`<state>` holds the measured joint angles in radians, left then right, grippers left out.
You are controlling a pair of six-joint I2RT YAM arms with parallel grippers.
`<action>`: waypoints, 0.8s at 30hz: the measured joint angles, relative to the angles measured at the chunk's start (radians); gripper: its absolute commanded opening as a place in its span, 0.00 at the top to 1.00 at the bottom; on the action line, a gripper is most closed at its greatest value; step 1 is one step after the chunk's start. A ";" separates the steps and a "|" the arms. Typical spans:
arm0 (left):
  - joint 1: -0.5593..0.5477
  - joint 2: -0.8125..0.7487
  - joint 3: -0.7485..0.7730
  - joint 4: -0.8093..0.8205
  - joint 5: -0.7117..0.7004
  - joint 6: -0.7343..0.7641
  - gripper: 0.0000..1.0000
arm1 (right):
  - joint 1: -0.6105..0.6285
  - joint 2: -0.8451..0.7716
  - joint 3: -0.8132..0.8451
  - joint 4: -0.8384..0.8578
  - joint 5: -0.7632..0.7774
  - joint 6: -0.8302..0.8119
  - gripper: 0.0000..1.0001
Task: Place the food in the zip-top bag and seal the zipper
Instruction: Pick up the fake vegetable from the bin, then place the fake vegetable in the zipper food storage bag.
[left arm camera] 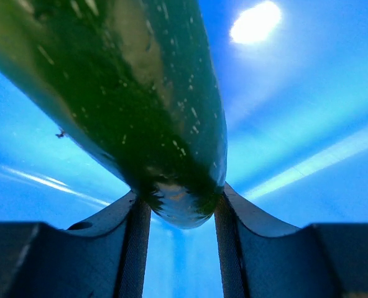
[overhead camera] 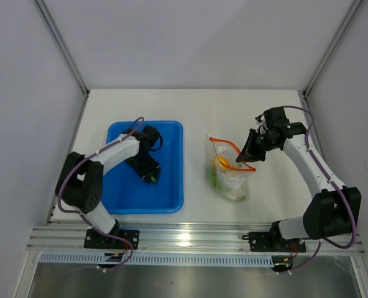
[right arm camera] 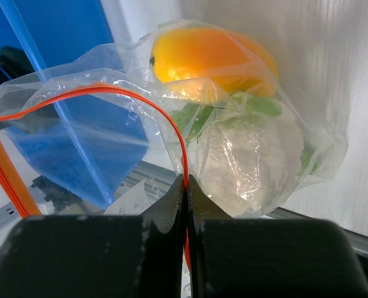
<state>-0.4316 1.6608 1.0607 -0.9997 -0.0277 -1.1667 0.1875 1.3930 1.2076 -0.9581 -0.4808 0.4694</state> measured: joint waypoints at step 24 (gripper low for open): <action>-0.201 -0.246 0.406 0.266 0.716 0.233 0.99 | 0.074 -0.146 -0.014 0.108 0.077 -0.021 1.00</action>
<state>-0.6323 1.4151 1.4670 -0.7341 0.6888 -0.9337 0.2619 1.2472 1.1934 -0.8505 -0.4034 0.4488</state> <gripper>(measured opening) 0.433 0.005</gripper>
